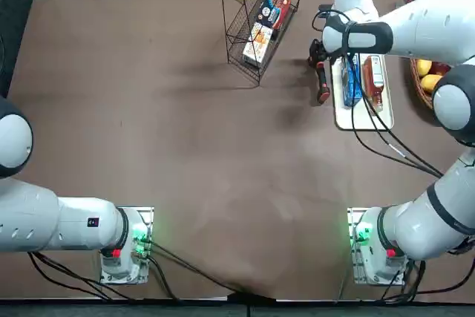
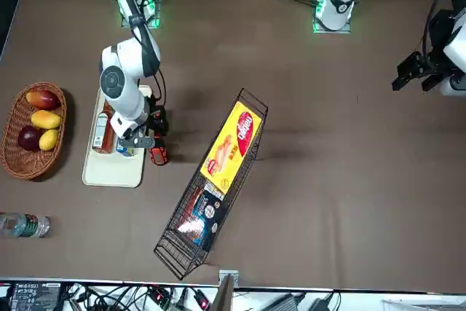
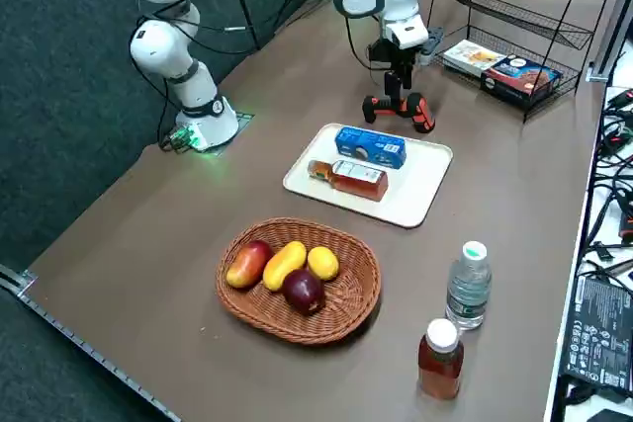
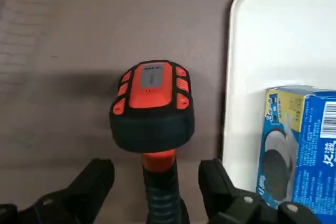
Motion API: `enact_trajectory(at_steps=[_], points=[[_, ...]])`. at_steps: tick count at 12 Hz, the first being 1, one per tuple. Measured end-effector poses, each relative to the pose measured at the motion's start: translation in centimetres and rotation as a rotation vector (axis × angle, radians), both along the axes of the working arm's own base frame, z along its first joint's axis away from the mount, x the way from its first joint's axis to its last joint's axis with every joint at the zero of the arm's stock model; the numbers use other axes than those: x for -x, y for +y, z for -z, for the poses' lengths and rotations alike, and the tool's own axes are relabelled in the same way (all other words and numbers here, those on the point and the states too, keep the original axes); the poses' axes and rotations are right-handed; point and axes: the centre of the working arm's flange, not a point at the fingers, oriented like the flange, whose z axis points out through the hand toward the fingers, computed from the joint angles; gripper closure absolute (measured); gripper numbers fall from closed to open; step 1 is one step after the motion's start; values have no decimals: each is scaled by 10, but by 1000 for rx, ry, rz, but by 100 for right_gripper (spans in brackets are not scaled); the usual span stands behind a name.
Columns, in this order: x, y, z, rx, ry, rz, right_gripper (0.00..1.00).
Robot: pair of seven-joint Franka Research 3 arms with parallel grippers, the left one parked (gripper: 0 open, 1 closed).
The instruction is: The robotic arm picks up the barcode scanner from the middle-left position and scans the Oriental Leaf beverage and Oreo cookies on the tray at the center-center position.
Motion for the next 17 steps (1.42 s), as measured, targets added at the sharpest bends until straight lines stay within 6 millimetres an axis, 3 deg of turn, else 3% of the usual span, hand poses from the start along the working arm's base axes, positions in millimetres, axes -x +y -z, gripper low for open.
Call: enact_trajectory(at_steps=[8,17], points=[[14,-5,32,-3,-10,0,1],[15,-5,35,-1,-6,0,5]])
